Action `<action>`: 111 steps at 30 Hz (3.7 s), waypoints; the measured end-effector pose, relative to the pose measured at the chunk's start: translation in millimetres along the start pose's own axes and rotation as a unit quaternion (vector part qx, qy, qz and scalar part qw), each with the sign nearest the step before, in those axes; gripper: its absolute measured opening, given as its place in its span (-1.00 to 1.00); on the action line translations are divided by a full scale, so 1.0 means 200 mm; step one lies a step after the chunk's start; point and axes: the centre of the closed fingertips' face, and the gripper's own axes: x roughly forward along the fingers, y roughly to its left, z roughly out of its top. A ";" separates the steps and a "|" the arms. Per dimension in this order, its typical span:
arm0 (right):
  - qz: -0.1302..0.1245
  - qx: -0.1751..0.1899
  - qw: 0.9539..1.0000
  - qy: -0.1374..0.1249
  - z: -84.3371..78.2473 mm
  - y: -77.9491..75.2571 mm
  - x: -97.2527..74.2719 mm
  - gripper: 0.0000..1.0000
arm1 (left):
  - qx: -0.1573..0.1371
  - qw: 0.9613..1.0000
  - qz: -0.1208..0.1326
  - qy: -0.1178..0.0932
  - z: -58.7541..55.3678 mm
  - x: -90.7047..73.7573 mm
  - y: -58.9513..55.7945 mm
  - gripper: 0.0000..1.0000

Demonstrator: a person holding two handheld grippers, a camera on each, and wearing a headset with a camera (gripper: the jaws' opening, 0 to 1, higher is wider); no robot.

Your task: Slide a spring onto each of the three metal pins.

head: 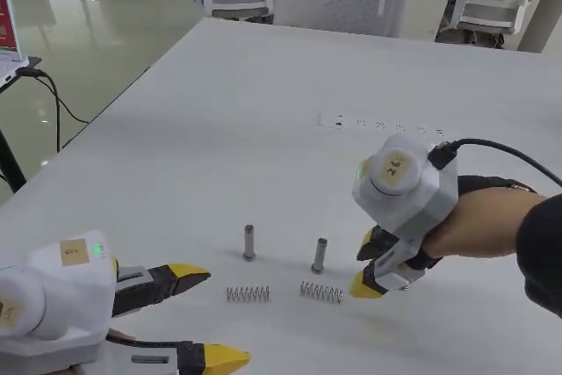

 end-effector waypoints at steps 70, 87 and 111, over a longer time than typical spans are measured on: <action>0.032 0.020 0.999 0.003 0.06 0.16 -0.04 -0.84 | 0.028 0.999 -0.025 0.017 0.04 0.03 -0.04 0.06; 0.046 -0.012 0.998 -0.031 0.23 0.29 -0.25 -0.84 | 0.080 0.994 -0.072 0.028 0.17 0.10 -0.11 -0.05; 0.060 -0.048 0.996 -0.036 0.30 0.38 -0.27 -0.84 | 0.120 0.987 -0.101 0.016 0.24 0.19 -0.20 -0.37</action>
